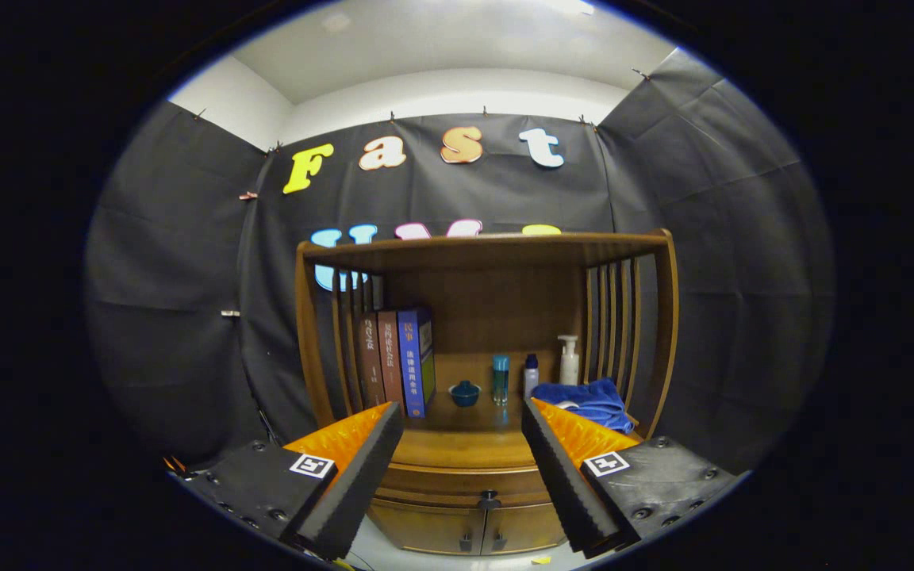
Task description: Pull open the drawer, take out the items inside it, and place them on the countertop above the cabinet.
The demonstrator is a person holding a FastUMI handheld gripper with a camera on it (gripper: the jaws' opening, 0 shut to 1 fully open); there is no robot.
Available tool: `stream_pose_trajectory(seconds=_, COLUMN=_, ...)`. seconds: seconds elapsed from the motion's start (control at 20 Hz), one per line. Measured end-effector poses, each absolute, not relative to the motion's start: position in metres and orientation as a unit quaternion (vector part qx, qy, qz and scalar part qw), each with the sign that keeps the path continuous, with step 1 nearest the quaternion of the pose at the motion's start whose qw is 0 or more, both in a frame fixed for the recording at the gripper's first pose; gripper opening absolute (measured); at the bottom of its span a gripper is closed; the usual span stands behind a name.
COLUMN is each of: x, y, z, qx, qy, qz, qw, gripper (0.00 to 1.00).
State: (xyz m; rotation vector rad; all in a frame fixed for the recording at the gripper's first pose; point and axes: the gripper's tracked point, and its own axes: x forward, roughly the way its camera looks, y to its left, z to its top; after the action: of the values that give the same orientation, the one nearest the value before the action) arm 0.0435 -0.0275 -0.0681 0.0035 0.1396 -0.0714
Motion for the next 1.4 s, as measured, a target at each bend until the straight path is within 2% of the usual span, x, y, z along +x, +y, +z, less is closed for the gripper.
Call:
stream_pose_trajectory(seconds=0.65, x=0.104, y=-0.065, z=-0.236, qx=0.003, qy=0.222, qz=-0.072, qw=0.972, gripper=0.99)
stream_pose_trajectory(seconds=1.2, x=0.119, y=-0.078, z=-0.344, qx=0.016, qy=0.321, qz=-0.092, qw=0.942, gripper=0.99)
stream_pose_trajectory(seconds=1.3, x=0.122, y=-0.080, z=-0.354, qx=0.018, qy=0.331, qz=-0.093, qw=0.939, gripper=0.94)
stream_pose_trajectory(seconds=1.4, x=0.124, y=-0.076, z=-0.359, qx=0.028, qy=0.334, qz=-0.084, qw=0.938, gripper=0.62)
